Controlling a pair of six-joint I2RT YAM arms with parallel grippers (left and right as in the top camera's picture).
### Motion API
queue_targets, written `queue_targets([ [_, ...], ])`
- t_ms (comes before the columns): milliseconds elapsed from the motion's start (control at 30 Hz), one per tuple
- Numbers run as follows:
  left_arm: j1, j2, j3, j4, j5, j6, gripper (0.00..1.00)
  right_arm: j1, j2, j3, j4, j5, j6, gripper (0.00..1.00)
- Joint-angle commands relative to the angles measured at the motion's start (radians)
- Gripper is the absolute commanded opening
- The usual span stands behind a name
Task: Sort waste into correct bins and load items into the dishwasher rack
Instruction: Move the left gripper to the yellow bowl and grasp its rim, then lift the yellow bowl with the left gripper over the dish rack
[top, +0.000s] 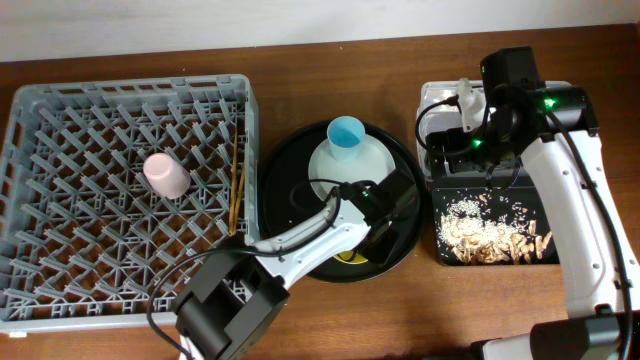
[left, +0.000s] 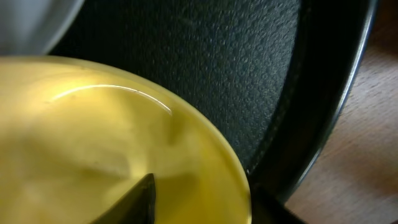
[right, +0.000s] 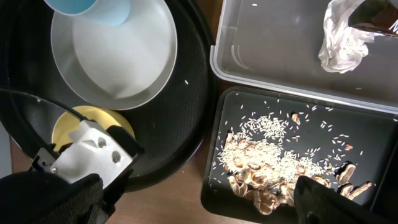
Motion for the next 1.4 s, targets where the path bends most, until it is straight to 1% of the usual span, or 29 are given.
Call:
queue_targets([
  [0, 0.000, 0.012, 0.006, 0.002, 0.002, 0.012, 0.28, 0.008, -0.010, 0.007, -0.003, -0.008, 0.004, 0.99],
  [33, 0.001, 0.012, 0.006, 0.002, -0.002, 0.012, 0.19, 0.008, -0.010, 0.007, -0.003, -0.008, 0.004, 0.98],
  [67, 0.003, 0.012, 0.006, 0.002, -0.001, 0.012, 0.15, 0.008, -0.010, 0.007, -0.003, -0.008, 0.004, 0.99],
  [100, 0.005, 0.012, 0.007, 0.002, -0.001, 0.012, 0.12, 0.008, -0.010, 0.007, -0.003, -0.008, 0.004, 0.99],
  [200, 0.008, 0.011, 0.007, -0.002, -0.001, 0.012, 0.09, 0.008, -0.010, 0.007, -0.003, -0.008, 0.004, 0.99],
  [267, 0.013, 0.006, 0.014, -0.025, 0.000, 0.012, 0.00, 0.008, -0.010, 0.007, -0.003, -0.008, 0.004, 0.99],
  [400, 0.027, -0.060, 0.074, -0.095, -0.013, 0.013, 0.01, 0.008, -0.010, 0.007, -0.003, -0.008, 0.005, 0.99],
  [500, 0.065, -0.177, 0.149, -0.116, -0.023, 0.013, 0.00, 0.008, -0.010, 0.007, -0.003, -0.008, 0.004, 0.99],
  [633, 0.166, -0.325, 0.243, -0.152, -0.018, 0.013, 0.00, 0.008, -0.010, 0.007, -0.003, -0.008, 0.004, 0.99],
  [700, 0.256, -0.389, 0.270, -0.159, 0.018, 0.013, 0.00, 0.008, -0.010, 0.007, -0.003, -0.008, 0.004, 0.99],
  [767, 0.375, -0.436, 0.282, -0.171, 0.152, 0.039, 0.00, 0.008, -0.010, 0.007, -0.003, -0.008, 0.004, 0.99],
  [867, 0.549, -0.454, 0.282, -0.189, 0.423, 0.101, 0.00, 0.008, -0.010, 0.007, -0.003, -0.008, 0.004, 0.99],
  [967, 0.757, -0.425, 0.282, -0.194, 0.762, 0.171, 0.00, 0.008, -0.010, 0.007, -0.003, -0.008, 0.004, 0.99],
  [1033, 0.849, -0.393, 0.282, -0.187, 0.936, 0.198, 0.00, 0.008, -0.010, 0.007, -0.003, -0.008, 0.004, 0.99],
  [1100, 0.935, -0.337, 0.282, -0.145, 1.145, 0.222, 0.00, 0.008, -0.010, 0.007, -0.003, -0.008, 0.004, 0.99],
  [1133, 0.955, -0.315, 0.282, -0.124, 1.202, 0.222, 0.00, 0.008, -0.010, 0.007, -0.003, -0.008, 0.004, 0.99],
  [1200, 1.004, -0.244, 0.282, -0.034, 1.376, 0.216, 0.00, 0.008, -0.010, 0.007, -0.003, -0.008, 0.004, 0.99],
  [1233, 1.025, -0.195, 0.282, 0.033, 1.458, 0.179, 0.00, 0.008, -0.010, 0.007, -0.003, -0.008, 0.004, 0.99],
  [1267, 1.032, -0.171, 0.282, 0.068, 1.492, 0.155, 0.00, 0.008, -0.010, 0.007, -0.003, -0.008, 0.004, 0.99],
  [1300, 1.041, -0.131, 0.282, 0.120, 1.495, 0.095, 0.00, 0.008, -0.010, 0.007, -0.003, -0.008, 0.004, 0.99],
  [1367, 1.048, -0.067, 0.282, 0.213, 1.495, 0.027, 0.00, 0.008, -0.010, 0.007, -0.003, -0.008, 0.004, 0.98],
])
